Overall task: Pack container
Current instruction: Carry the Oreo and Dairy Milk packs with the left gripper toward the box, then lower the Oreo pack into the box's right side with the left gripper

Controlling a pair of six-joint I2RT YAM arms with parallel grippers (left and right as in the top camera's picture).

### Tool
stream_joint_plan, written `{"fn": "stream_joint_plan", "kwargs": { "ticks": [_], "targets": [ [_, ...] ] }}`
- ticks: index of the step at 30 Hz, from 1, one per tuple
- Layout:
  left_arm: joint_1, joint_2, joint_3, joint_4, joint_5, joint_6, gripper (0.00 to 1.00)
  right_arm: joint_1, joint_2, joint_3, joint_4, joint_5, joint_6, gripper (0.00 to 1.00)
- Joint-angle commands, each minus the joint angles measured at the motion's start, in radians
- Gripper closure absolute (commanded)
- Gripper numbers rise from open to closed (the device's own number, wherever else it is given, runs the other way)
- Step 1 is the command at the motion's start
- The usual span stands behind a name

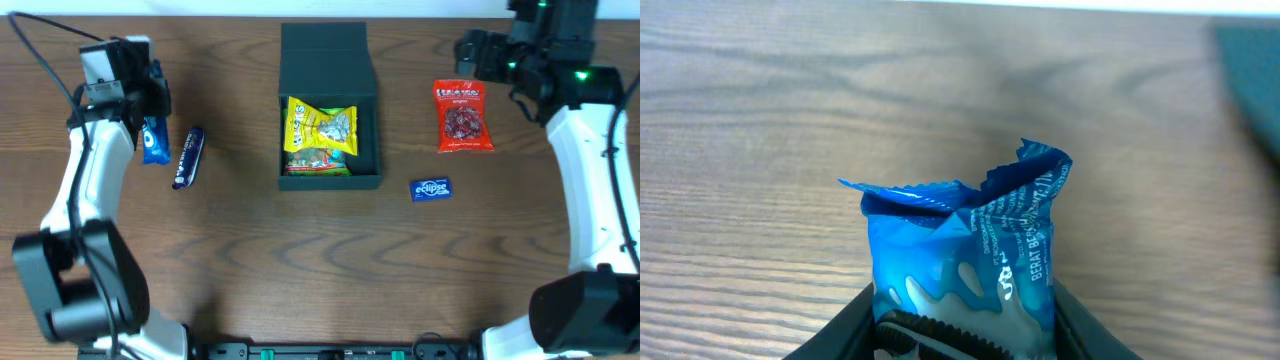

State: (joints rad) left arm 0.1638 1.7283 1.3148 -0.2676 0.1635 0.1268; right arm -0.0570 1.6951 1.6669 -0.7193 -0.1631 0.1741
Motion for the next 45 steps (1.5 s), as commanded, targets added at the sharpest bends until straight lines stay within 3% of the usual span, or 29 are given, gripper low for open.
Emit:
{"fn": "stream_joint_plan", "kwargs": {
  "ticks": [1, 4, 12, 17, 24, 32, 37, 45],
  "targets": [
    [-0.085, -0.016, 0.018, -0.026, 0.078, -0.185, 0.87, -0.037, 0.001, 0.002, -0.003, 0.028, 0.041, 0.01],
    [-0.226, -0.015, 0.018, -0.025, 0.13, -0.363, 0.87, -0.074, 0.001, 0.001, -0.004, 0.094, 0.076, 0.01],
    [-0.615, 0.051, 0.018, 0.141, 0.116, -0.632, 0.87, -0.119, 0.001, 0.001, -0.011, 0.137, 0.077, 0.01],
    [-0.692, 0.152, 0.018, 0.285, 0.157, -0.75, 0.94, -0.136, 0.001, 0.001, -0.034, 0.171, 0.084, 0.01],
    [-0.725, 0.249, 0.018, 0.418, 0.177, -0.924, 0.94, -0.175, 0.001, 0.001, -0.095, 0.174, 0.084, 0.01],
    [-0.743, 0.26, 0.018, 0.458, 0.115, -0.922, 0.94, -0.178, 0.001, 0.001, -0.122, 0.174, 0.084, 0.01],
    [-0.743, 0.26, 0.018, 0.447, 0.1, -0.801, 0.94, -0.178, 0.002, 0.001, -0.134, 0.174, 0.084, 0.01],
    [-0.743, 0.26, 0.018, 0.447, 0.065, -0.751, 0.93, -0.178, 0.002, 0.001, -0.164, 0.174, 0.084, 0.01]
  ]
}}
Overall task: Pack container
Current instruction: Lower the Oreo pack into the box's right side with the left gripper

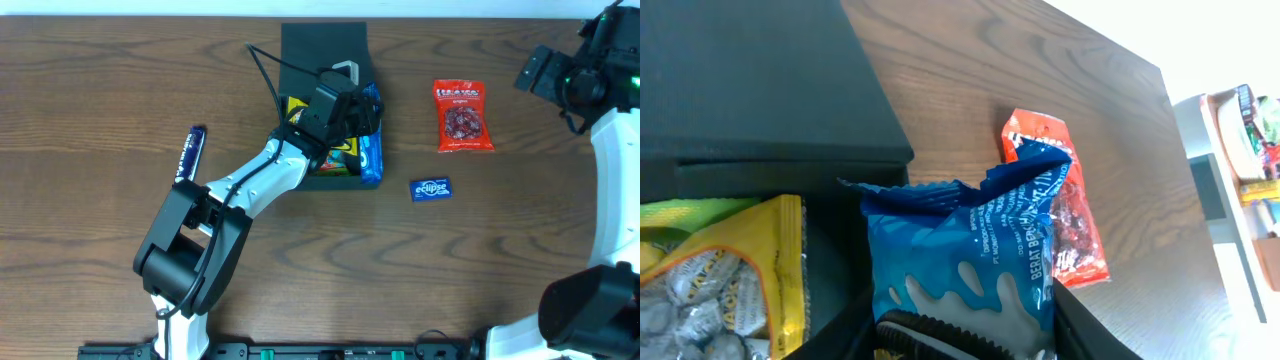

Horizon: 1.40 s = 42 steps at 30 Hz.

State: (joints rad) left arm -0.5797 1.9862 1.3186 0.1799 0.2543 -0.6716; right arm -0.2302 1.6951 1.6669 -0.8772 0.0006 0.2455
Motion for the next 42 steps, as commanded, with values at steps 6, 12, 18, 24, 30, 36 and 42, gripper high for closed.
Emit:
{"fn": "stream_joint_plan", "kwargs": {
  "ticks": [6, 12, 18, 24, 30, 36, 42],
  "targets": [
    [0.0, 0.002, 0.014, 0.002, -0.053, 0.047, 0.27, -0.004, 0.002, 0.001, -0.01, 0.01, 0.012, 0.01],
    [0.001, -0.006, 0.014, 0.05, -0.018, 0.048, 0.05, -0.004, 0.001, 0.001, -0.013, 0.01, 0.012, 0.01],
    [0.004, -0.033, 0.018, 0.087, 0.014, 0.126, 0.05, -0.004, 0.001, 0.001, -0.025, 0.01, 0.012, 0.01],
    [0.005, -0.095, 0.019, 0.018, 0.061, 0.388, 0.05, -0.004, 0.001, 0.001, -0.056, 0.01, -0.005, 0.01],
    [0.01, -0.113, 0.019, -0.25, 0.065, 0.608, 0.14, -0.004, 0.001, 0.001, -0.077, 0.01, -0.027, 0.01],
    [0.008, -0.113, 0.019, -0.391, 0.05, 0.72, 0.91, -0.004, 0.002, 0.001, -0.077, 0.01, -0.027, 0.01],
    [0.017, -0.106, 0.019, -0.455, 0.05, 0.8, 0.94, -0.004, 0.002, 0.001, -0.091, -0.041, -0.064, 0.01]
  ]
}}
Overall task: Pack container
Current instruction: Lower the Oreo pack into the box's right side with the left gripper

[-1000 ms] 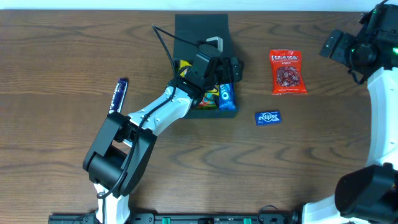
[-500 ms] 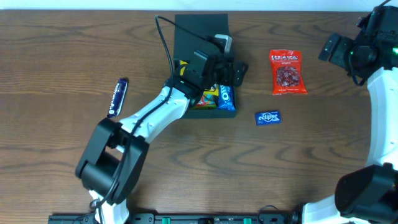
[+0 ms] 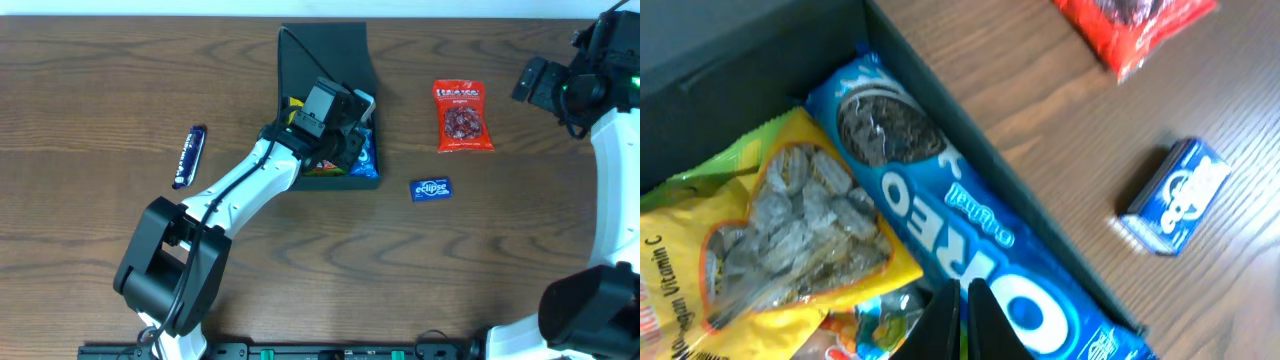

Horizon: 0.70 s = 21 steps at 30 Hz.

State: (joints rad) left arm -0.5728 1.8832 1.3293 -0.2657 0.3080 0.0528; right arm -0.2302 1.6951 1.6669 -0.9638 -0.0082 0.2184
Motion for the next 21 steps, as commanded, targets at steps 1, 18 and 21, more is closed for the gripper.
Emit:
{"fn": "stream_joint_plan", "kwargs": {
  "ticks": [1, 18, 21],
  "targets": [
    [0.01, 0.004, 0.008, -0.017, -0.005, 0.111, 0.94, -0.004, 0.002, 0.001, -0.006, -0.051, -0.045, 0.01],
    [0.009, -0.034, 0.009, -0.031, 0.161, 0.183, 0.94, -0.004, 0.002, -0.027, -0.013, -0.052, -0.052, 0.01],
    [0.003, -0.018, 0.009, -0.076, 0.165, 0.187, 0.94, -0.004, 0.002, -0.027, -0.013, -0.052, -0.052, 0.01]
  ]
}}
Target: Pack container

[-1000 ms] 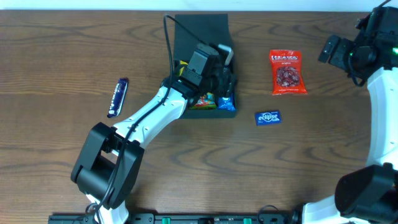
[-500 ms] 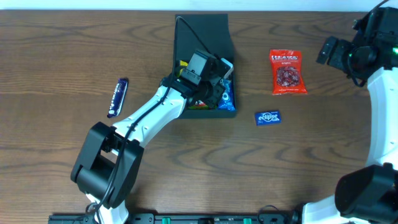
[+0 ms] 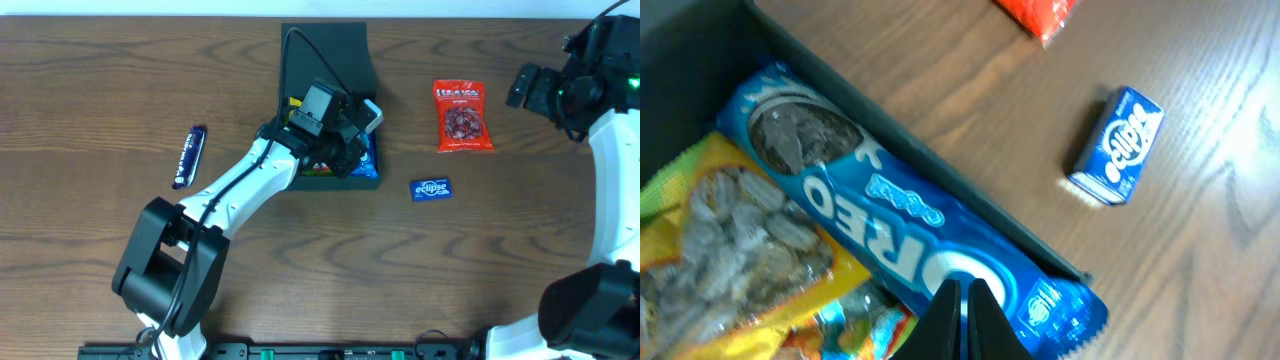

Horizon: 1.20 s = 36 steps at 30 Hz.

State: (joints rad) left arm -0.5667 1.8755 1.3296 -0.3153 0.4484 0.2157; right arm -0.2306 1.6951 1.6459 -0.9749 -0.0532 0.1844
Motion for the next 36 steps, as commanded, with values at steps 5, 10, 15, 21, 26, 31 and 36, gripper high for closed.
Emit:
{"fn": "stream_joint_plan", "kwargs": {
  "ticks": [5, 10, 15, 21, 26, 31, 36],
  "targets": [
    [-0.034, 0.011, 0.008, -0.08, 0.051, 0.08, 0.94, -0.004, 0.002, -0.006, 0.002, -0.007, -0.026, 0.01],
    [-0.052, 0.042, 0.008, -0.083, 0.007, 0.08, 0.94, -0.004, 0.002, -0.006, 0.006, -0.007, -0.026, 0.01],
    [-0.051, 0.079, 0.008, -0.084, 0.004, 0.08, 0.94, -0.004, 0.002, -0.006, 0.005, -0.007, -0.026, 0.01],
    [-0.049, 0.072, 0.012, -0.072, 0.005, 0.076, 0.94, -0.004, 0.002, -0.006, 0.005, -0.007, -0.025, 0.01],
    [-0.049, 0.027, 0.09, -0.072, -0.024, 0.076, 0.94, -0.004, 0.002, -0.006, 0.005, -0.007, -0.026, 0.01],
    [-0.049, 0.034, 0.116, -0.078, -0.097, 0.076, 0.94, -0.004, 0.002, -0.006, 0.005, -0.007, -0.026, 0.01],
    [-0.05, 0.101, 0.104, -0.121, -0.089, 0.076, 0.94, -0.004, 0.002, -0.006, 0.006, -0.007, -0.026, 0.01]
  ]
}}
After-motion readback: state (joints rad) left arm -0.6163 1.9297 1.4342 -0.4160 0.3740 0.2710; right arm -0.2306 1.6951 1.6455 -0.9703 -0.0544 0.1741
